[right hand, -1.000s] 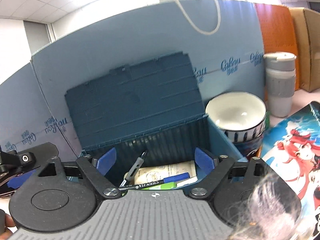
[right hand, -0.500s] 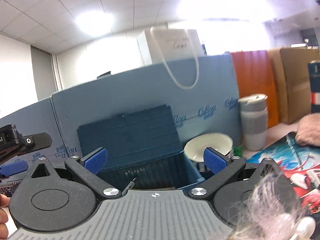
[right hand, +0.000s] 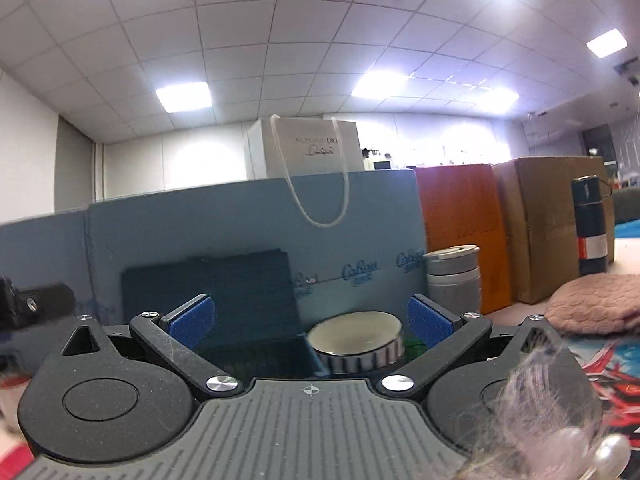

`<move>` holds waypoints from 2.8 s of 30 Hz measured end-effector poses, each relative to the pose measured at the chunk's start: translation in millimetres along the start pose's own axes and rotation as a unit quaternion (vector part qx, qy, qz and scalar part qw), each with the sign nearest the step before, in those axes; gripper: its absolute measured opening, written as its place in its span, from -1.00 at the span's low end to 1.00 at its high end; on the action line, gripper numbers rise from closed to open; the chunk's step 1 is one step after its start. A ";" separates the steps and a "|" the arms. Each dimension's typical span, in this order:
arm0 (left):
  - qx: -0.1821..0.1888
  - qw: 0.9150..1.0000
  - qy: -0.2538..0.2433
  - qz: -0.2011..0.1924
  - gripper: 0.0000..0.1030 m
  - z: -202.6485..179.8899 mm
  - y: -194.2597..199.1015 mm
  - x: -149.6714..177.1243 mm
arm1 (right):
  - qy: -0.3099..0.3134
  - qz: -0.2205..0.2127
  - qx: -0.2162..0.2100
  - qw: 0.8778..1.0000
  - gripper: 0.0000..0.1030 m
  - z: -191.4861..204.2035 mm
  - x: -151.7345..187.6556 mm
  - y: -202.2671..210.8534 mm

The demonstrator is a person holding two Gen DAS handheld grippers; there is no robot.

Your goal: Organize rigid objects

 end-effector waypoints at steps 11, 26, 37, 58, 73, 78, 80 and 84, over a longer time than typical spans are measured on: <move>-0.013 0.997 -0.030 -0.068 1.00 -5.6 1.3 17.3 | 0.058 -0.067 0.009 0.996 1.00 4.2 16.1 8.0; -0.058 0.987 -0.114 -0.092 1.00 -20.4 9.0 26.9 | 0.044 -0.063 0.009 0.997 1.00 0.2 17.3 13.8; -0.061 0.987 -0.116 -0.092 1.00 -18.8 10.0 27.7 | 0.042 -0.070 0.007 0.997 1.00 -0.2 16.0 16.2; -0.059 0.986 -0.123 -0.092 1.00 -21.0 9.4 28.0 | 0.038 -0.060 0.007 0.997 1.00 -1.4 17.3 13.1; -0.059 0.987 -0.124 -0.089 1.00 -20.9 7.9 28.8 | 0.036 -0.059 0.008 0.998 1.00 -1.6 17.1 13.5; -0.059 0.987 -0.124 -0.087 1.00 -20.5 7.4 28.9 | 0.035 -0.058 0.008 0.998 1.00 -1.7 17.3 13.1; -0.060 0.987 -0.124 -0.087 1.00 -20.2 7.3 28.8 | 0.035 -0.057 0.008 0.998 1.00 -1.8 17.3 12.7; -0.060 0.987 -0.124 -0.087 1.00 -20.2 7.5 28.9 | 0.034 -0.058 0.009 0.998 1.00 -2.1 17.3 12.7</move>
Point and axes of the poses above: each gripper's, at about its wrist camera, not at the fingertips, and y roughly against the way its jaws point, z to its left, x to its underside, the point moved 7 cm from there along -y, roughly the way its jaws point, and after that the axes turned 3 degrees about -z, right-handed, at the moved point
